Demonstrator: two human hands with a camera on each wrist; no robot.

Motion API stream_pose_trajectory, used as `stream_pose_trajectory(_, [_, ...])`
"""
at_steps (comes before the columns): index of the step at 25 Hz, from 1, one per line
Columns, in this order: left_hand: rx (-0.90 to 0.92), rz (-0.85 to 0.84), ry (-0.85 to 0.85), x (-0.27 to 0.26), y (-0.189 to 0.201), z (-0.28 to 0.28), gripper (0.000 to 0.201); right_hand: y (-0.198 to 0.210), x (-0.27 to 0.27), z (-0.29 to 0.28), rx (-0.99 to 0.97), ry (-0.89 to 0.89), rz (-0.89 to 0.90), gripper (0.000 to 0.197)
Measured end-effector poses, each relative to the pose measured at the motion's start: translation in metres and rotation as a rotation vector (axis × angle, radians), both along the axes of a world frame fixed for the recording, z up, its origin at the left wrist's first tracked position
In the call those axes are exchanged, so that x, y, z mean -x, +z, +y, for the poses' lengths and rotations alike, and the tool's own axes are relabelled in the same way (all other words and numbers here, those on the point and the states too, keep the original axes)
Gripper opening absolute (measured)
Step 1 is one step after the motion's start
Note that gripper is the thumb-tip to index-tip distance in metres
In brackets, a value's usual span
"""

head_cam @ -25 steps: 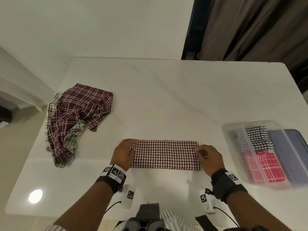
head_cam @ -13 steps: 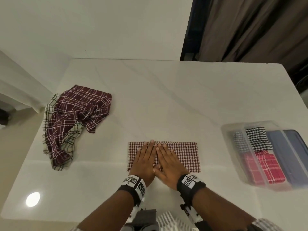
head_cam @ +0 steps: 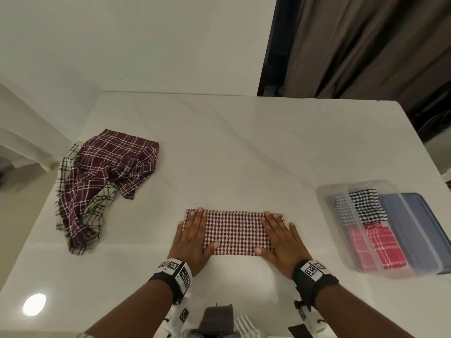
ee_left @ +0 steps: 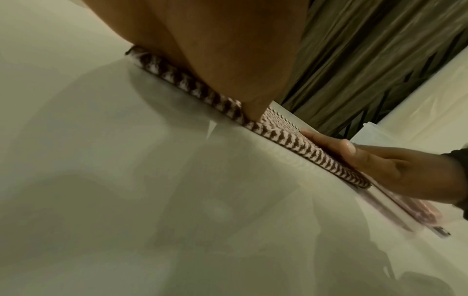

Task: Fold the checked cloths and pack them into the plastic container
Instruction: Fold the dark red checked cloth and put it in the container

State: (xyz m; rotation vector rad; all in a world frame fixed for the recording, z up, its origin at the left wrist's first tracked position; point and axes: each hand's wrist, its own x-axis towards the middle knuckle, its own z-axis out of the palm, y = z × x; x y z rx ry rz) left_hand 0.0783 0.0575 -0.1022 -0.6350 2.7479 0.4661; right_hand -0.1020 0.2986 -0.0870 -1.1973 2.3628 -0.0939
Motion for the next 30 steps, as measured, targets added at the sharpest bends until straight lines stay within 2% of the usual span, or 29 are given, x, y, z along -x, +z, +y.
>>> stream_pose_trajectory(3, [0.137,-0.059,-0.155,0.036,0.019,-0.013,0.077,0.010,-0.010,0.017,0.042,-0.107,0.037,0.066])
stream_pose_trajectory(5, [0.233,-0.085,-0.198,0.068,0.039,-0.013,0.077,0.020,-0.020,0.027,0.042,-0.145,0.048,0.050])
stream_pose_trajectory(7, [0.211,-0.100,-0.086,0.088,0.056,-0.002,0.081,0.027,-0.035,0.031,0.022,-0.157,-0.067,0.036])
stream_pose_trajectory(9, [0.115,-0.078,0.139,0.087,0.062,0.014,0.078,0.026,-0.050,0.033,0.042,-0.162,-0.210,0.023])
stream_pose_trajectory(11, [0.061,-0.117,0.330,0.070,0.060,0.031,0.068,0.022,-0.060,0.034,0.087,-0.174,-0.286,0.015])
stream_pose_trajectory(13, [0.001,-0.175,0.412,0.048,0.052,0.049,0.056,0.018,-0.064,0.034,0.129,-0.207,-0.311,0.015])
stream_pose_trajectory(17, [-0.232,-0.093,0.350,0.015,0.036,0.087,0.041,0.016,-0.063,0.035,0.149,-0.199,-0.318,0.021])
stream_pose_trajectory(19, [-0.360,-0.010,0.403,0.006,0.036,0.101,0.034,0.014,-0.063,0.037,0.139,-0.159,-0.316,0.034])
stream_pose_trajectory(22, [-0.752,0.168,0.737,-0.003,0.042,0.110,0.036,0.011,-0.068,0.047,0.197,-0.146,-0.292,0.082])
stream_pose_trajectory(24, [-1.087,0.264,0.965,-0.005,0.051,0.109,0.045,0.008,-0.071,0.051,0.249,-0.148,-0.236,0.097])
stream_pose_trajectory(26, [-1.269,0.283,1.063,-0.008,0.060,0.107,0.049,0.009,-0.071,0.050,0.295,-0.158,-0.182,0.085])
stream_pose_trajectory(28, [-1.320,0.274,1.086,-0.013,0.066,0.104,0.050,0.010,-0.068,0.045,0.405,-0.179,-0.170,0.061])
stream_pose_trajectory(30, [-1.307,0.282,1.119,-0.020,0.066,0.099,0.040,0.014,-0.066,0.038,0.523,-0.212,-0.235,0.041])
